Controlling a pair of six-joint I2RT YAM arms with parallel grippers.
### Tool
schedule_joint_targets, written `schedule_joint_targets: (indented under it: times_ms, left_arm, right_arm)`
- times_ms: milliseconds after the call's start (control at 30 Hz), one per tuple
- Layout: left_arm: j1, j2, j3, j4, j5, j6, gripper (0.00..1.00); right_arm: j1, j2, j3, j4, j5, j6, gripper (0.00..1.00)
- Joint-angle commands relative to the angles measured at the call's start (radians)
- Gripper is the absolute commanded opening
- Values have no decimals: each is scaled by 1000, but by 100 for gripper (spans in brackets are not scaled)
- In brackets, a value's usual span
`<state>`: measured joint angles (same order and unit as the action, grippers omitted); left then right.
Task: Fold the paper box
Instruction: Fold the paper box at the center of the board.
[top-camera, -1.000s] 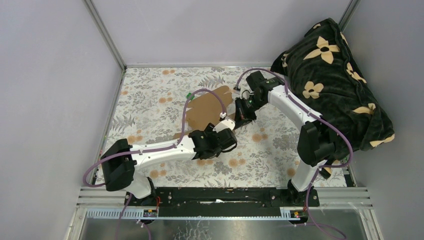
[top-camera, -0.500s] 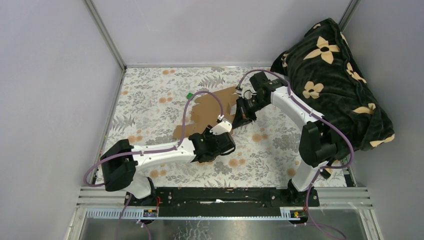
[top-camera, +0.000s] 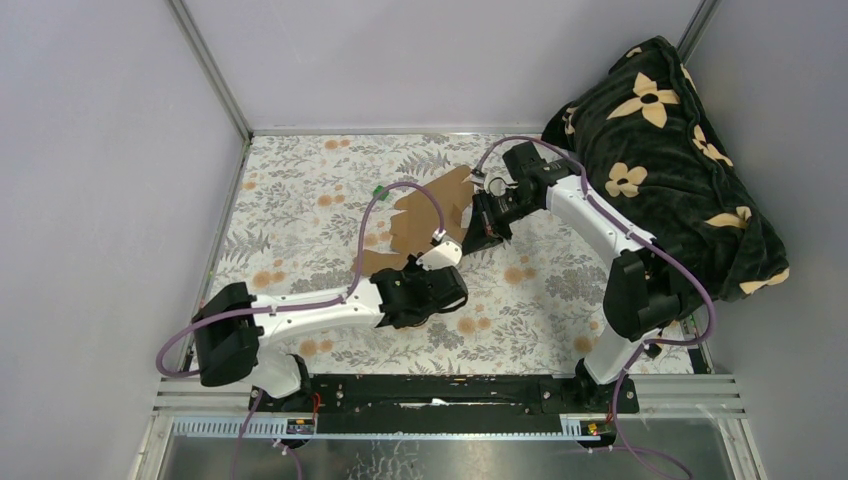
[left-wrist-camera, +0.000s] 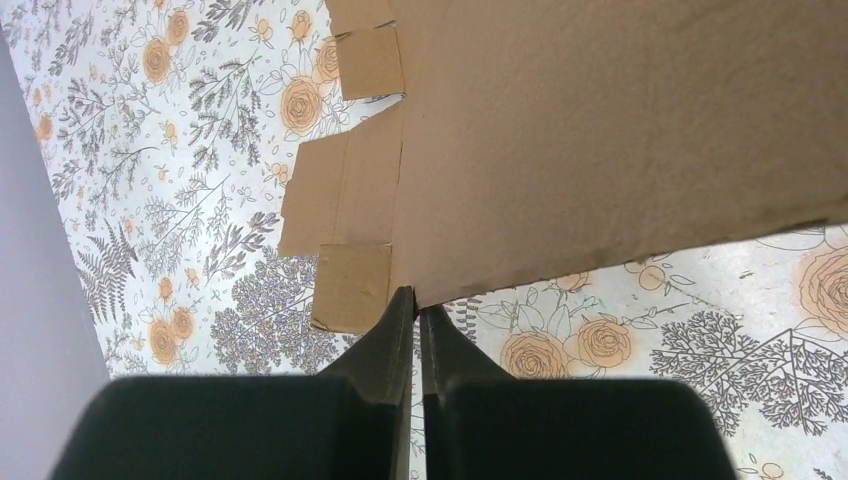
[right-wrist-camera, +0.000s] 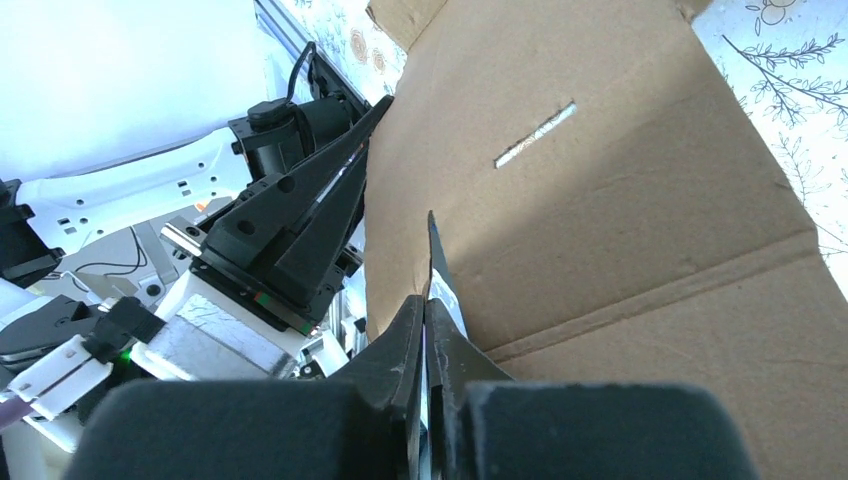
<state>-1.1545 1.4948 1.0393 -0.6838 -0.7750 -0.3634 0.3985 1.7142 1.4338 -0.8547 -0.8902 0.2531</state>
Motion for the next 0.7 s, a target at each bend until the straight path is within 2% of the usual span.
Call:
schedule_joint_targets:
  times_ms: [0, 33, 100, 200, 267, 333, 667]
  left_arm:
    - [-1, -56, 6, 61, -29, -3, 6]
    - [-1, -60, 16, 56, -12, -3, 6]
    - [-1, -59, 43, 36, 16, -2, 6]
    - [-1, -37, 99, 0, 73, 1, 7]
    - [-1, 6, 158, -40, 114, 4, 8]
    - [-1, 52, 225, -84, 151, 0, 8]
    - [-1, 288, 607, -312, 338, -60, 9]
  right_arm:
    - [2, -36, -4, -35, -10, -3, 7]
    - [2, -35, -3, -39, 0, -6, 10]
    - [2, -32, 3, -54, 56, -7, 29]
    - [1, -38, 21, -86, 157, -14, 48]
    - [2, -59, 32, -95, 231, -3, 54]
    - [2, -89, 34, -91, 320, 17, 66]
    - [1, -333, -114, 41, 707, 187, 82]
